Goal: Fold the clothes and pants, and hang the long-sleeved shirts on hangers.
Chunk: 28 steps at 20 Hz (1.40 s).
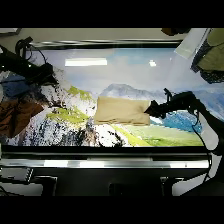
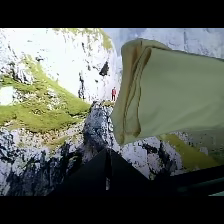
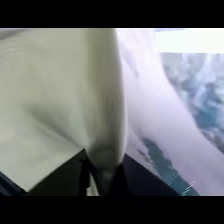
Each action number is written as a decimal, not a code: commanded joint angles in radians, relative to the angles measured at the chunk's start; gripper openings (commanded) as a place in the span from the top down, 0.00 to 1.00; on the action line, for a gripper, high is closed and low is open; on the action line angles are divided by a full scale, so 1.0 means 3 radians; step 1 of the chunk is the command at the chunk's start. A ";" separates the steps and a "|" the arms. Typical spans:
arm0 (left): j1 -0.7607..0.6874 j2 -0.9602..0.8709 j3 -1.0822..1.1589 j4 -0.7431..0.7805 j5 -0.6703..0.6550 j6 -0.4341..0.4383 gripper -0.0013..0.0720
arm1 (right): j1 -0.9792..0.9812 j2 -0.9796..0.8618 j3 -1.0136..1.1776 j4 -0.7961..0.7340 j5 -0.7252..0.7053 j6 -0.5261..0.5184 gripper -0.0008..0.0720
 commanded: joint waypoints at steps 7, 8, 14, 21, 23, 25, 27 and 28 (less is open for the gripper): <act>0.0003 -0.0023 -0.0001 0.0001 0.0000 0.0000 0.96 | 0.0069 0.0123 0.1129 -0.0369 -0.0003 0.1062 0.95; 0.0003 -0.0023 -0.0001 0.0001 0.0000 0.0001 0.96 | 0.0069 0.0122 0.1333 -0.0552 0.0025 0.1260 0.95; 0.0003 -0.0023 -0.0001 0.0003 0.0001 0.0001 0.96 | -0.0144 0.0122 0.2074 -0.1123 0.0137 0.2155 0.95; 0.0004 -0.0023 -0.0001 0.0003 -0.0036 0.0114 0.96 | -0.1025 0.0123 0.2504 -0.1127 -0.0020 0.2514 0.95; 0.0008 -0.0023 -0.0001 0.0004 -0.0046 0.0139 0.96 | -0.1275 0.0132 0.2575 -0.1125 -0.0107 0.2627 0.95; 0.0006 -0.0023 -0.0001 0.0003 -0.0045 0.0136 0.96 | -0.1497 0.0163 0.2575 -0.1132 -0.0252 0.2822 0.95; 0.0006 -0.0023 -0.0001 0.0001 -0.0050 0.0136 0.96 | -0.1699 0.0188 0.2575 -0.1211 -0.0492 0.3033 0.95; 0.0006 -0.0023 -0.0001 0.0001 -0.0051 0.0136 0.96 | -0.1788 0.0196 0.2575 -0.1298 -0.0647 0.3141 0.96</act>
